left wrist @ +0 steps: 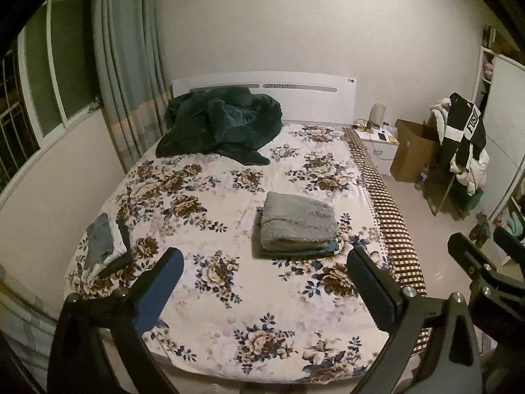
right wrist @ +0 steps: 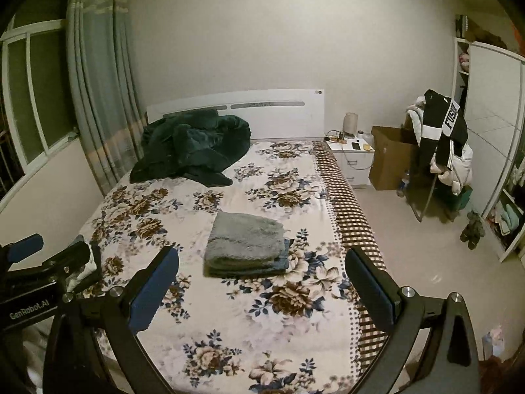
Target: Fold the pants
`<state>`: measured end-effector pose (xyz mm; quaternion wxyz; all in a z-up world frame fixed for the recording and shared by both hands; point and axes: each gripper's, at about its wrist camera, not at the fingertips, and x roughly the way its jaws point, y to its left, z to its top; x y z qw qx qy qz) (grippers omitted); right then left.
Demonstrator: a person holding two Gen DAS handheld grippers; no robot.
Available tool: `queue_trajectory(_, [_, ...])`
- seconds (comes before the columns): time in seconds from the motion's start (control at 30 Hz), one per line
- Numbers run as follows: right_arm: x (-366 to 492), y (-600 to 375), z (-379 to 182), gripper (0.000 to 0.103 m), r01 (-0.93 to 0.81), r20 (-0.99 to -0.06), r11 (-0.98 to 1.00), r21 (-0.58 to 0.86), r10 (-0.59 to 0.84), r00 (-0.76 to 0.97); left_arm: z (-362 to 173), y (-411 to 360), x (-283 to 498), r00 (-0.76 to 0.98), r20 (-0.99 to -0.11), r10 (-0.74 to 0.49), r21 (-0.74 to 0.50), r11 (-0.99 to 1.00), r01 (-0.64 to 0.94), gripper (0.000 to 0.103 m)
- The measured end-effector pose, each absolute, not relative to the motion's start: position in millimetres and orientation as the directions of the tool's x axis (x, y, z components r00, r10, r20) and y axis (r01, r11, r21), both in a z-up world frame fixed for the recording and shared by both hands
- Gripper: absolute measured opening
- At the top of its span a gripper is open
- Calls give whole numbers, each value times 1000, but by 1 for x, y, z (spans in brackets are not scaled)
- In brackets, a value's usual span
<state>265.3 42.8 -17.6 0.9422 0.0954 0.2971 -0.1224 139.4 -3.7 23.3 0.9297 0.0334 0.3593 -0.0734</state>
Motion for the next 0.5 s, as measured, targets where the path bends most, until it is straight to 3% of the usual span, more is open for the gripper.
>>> queue_trajectory(0.5, [263, 42, -14, 103, 288, -599, 952, 108, -168, 783, 24, -1, 133, 738, -669, -84, 29, 990, 138, 102])
